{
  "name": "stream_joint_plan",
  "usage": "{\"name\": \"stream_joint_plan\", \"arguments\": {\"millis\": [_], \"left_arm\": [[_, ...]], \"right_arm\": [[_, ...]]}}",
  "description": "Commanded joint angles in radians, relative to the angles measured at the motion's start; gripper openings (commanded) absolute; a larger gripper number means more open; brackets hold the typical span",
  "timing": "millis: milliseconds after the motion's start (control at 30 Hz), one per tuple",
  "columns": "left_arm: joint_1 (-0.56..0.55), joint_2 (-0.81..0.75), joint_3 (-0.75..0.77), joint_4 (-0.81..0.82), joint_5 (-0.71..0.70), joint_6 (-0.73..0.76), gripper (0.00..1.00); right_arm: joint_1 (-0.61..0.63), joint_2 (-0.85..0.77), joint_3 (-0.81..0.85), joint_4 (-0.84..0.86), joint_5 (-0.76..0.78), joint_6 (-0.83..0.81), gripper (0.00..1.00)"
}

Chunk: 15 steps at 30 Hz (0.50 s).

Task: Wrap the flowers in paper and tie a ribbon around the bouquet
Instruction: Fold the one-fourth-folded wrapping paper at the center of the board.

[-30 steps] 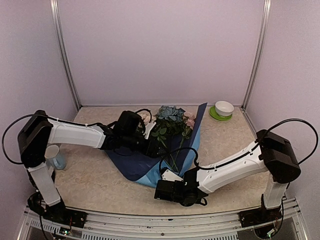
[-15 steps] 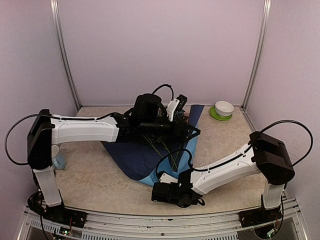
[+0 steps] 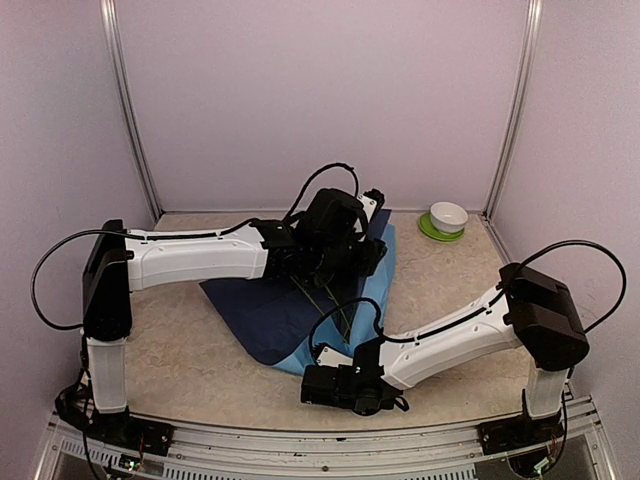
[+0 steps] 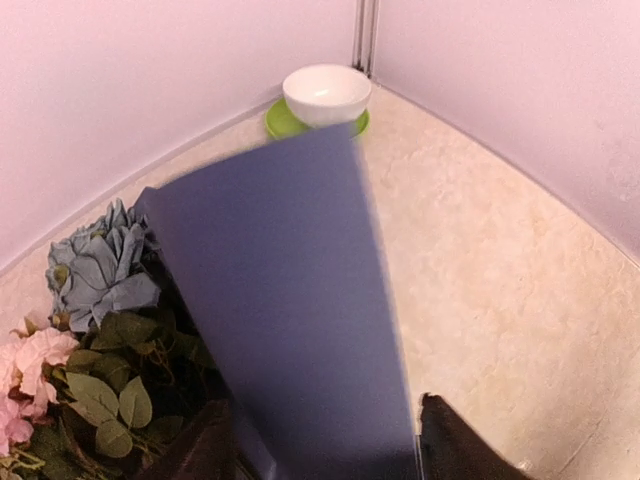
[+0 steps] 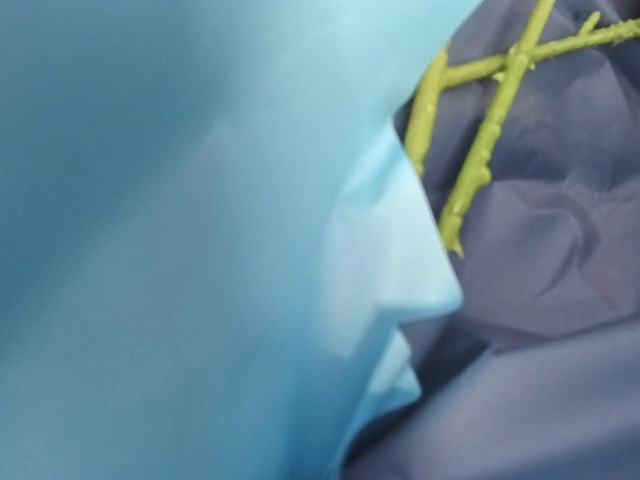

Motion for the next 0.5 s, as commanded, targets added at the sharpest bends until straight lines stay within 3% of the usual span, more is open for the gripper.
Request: {"name": "stream_joint_plan", "arguments": {"millis": [0,233,300,467], "left_arm": [[0.005,0.023,0.011,-0.073,-0.063,0.006,0.49],[0.066,-0.073,-0.152,0.034,0.093,-0.075,0.02],[0.105,-0.106,-0.240,0.092,0.157,-0.115,0.00],[0.178,-0.181,-0.490,0.282,0.326,-0.185,0.00]], "right_arm": [[0.014,0.019,0.019,-0.021,0.001,-0.028,0.00],[0.014,0.021,0.014,-0.008,-0.007,-0.025,0.00],[0.015,0.023,0.015,-0.008,-0.008,-0.025,0.01],[0.014,0.005,0.013,-0.011,-0.022,-0.013,0.25]]}}
